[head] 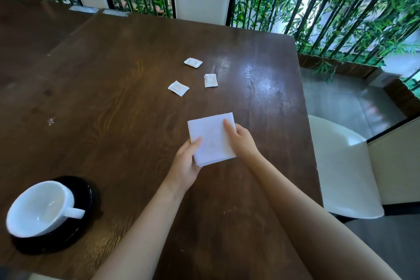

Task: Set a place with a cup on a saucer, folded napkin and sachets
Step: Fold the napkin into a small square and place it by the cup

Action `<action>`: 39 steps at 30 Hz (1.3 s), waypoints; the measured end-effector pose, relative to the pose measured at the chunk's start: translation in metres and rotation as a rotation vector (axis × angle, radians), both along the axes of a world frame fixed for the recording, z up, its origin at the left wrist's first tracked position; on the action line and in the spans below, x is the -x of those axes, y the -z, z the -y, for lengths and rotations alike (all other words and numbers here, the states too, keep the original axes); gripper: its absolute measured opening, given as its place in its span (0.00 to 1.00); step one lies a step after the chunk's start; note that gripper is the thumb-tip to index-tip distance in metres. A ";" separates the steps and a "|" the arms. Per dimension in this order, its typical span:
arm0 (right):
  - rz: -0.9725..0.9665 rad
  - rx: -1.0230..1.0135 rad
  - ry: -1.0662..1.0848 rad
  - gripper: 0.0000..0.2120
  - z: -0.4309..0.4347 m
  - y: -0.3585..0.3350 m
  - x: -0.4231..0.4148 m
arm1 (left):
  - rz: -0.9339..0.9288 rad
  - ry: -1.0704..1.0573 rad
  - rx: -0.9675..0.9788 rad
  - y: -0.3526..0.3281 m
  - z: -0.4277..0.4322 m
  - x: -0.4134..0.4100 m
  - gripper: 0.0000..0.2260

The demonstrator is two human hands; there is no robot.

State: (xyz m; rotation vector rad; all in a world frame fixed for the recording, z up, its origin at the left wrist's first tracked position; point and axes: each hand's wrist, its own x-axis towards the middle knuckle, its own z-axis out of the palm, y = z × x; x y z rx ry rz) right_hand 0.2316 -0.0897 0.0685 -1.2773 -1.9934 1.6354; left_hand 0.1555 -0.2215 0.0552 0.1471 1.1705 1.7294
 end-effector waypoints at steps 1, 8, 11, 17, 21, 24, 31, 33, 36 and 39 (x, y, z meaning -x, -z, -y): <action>-0.012 -0.045 -0.017 0.22 0.000 -0.004 0.002 | -0.064 -0.058 0.086 -0.006 -0.008 0.002 0.15; -0.129 -0.211 -0.004 0.19 -0.006 -0.025 0.001 | -0.491 -0.430 0.344 -0.024 -0.046 0.000 0.14; -0.163 -0.299 -0.025 0.19 -0.008 -0.029 -0.003 | -0.470 -0.458 0.299 -0.027 -0.042 -0.005 0.11; -0.192 -0.336 -0.209 0.22 0.016 -0.028 0.007 | -0.315 -0.512 0.270 -0.030 0.001 -0.014 0.11; -0.153 -0.340 -0.351 0.20 0.046 -0.019 0.019 | -0.172 -0.498 0.159 -0.027 0.052 -0.018 0.10; -0.121 -0.349 -0.468 0.21 0.069 -0.011 0.027 | -0.104 -0.447 0.119 -0.017 0.096 -0.029 0.16; -0.017 -0.271 -0.752 0.19 0.129 0.023 0.041 | -0.090 -0.550 0.243 0.011 0.175 -0.065 0.36; 0.028 -0.259 -0.817 0.16 0.143 0.034 0.043 | -0.136 -0.639 0.347 0.018 0.187 -0.073 0.40; 0.096 -0.263 -0.902 0.12 0.155 0.047 0.046 | -0.224 -0.764 0.568 0.026 0.194 -0.082 0.38; 0.157 -0.287 -0.977 0.17 0.163 0.052 0.047 | -0.316 -0.791 0.693 0.033 0.191 -0.088 0.35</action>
